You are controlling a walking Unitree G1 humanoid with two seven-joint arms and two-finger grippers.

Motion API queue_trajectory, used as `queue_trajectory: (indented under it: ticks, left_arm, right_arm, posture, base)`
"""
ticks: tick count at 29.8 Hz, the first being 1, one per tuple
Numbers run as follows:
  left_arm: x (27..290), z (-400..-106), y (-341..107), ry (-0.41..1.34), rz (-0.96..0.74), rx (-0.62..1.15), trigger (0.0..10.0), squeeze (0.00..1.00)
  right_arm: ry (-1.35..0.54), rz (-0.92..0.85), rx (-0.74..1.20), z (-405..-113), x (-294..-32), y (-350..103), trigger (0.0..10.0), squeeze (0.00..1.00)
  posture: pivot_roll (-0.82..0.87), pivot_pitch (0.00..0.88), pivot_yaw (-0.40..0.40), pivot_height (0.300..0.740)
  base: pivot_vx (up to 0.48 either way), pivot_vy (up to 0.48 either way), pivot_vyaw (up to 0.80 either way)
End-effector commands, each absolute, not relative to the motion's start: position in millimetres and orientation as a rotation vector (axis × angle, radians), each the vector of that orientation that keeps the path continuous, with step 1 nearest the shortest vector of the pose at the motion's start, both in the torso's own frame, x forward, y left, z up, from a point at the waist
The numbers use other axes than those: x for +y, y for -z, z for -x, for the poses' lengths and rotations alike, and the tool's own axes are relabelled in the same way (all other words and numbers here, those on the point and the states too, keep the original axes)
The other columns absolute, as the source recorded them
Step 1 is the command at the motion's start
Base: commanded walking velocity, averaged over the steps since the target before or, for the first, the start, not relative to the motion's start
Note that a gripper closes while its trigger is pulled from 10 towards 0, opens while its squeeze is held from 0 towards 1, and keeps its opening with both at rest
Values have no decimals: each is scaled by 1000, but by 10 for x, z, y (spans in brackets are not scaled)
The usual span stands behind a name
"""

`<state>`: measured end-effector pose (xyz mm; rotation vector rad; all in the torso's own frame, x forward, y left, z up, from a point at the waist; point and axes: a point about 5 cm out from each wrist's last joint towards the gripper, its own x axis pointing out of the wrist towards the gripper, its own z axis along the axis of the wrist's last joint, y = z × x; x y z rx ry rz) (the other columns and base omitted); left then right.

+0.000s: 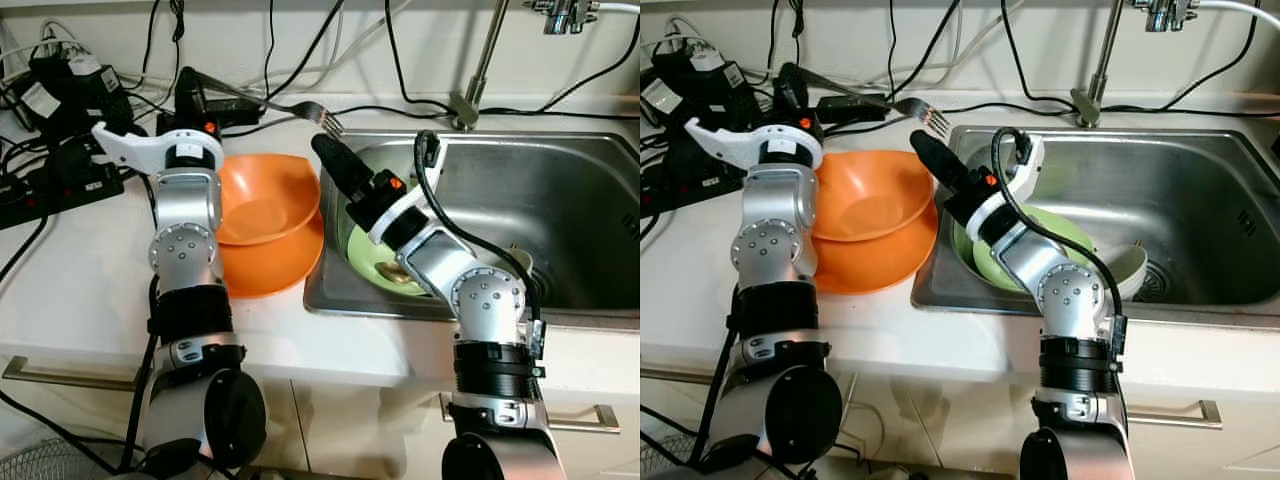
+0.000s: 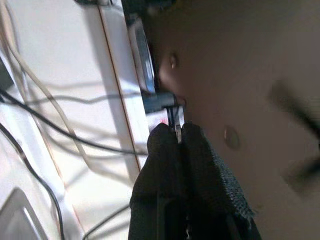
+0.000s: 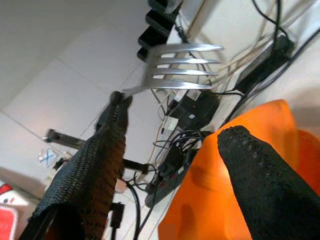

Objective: Kitchen organization

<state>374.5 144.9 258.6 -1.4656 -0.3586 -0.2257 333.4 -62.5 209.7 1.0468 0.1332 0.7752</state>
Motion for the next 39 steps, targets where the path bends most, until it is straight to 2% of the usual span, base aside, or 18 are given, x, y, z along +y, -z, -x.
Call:
queue_trajectory:
  ticks: [1,10,24,26,39]
  left_arm:
    - [1147,-3709,-2480,277,1527,-286,0,0]
    - [1025,-3656,-2475,344,1519,-242,0,0]
    - [1010,-3633,-2376,336,1511,-206,0,0]
    - [978,-3620,-2367,345,1513,-197,0,0]
    - [942,-3610,-2332,342,1508,-175,0,0]
  right_arm:
    - [-878,-1117,92,-3321,-303,-2349,10000,0]
    - [-822,-1119,53,-3461,-365,-2360,10000,0]
    - [-836,-1095,-16,-3596,-379,-2516,10000,0]
    - [-837,-1097,-16,-3606,-356,-2523,0,0]
    - [-834,-1090,-9,-3622,-294,-2522,0,0]
  posture:
    - [-51,0,92,740]
    - [-43,0,96,740]
    - [-43,0,94,740]
    - [-43,0,94,740]
    - [-45,0,97,740]
  base:
    - [0,0,0]
    - [0,0,0]
    - [0,0,0]
    - [0,0,0]
    - [0,0,0]
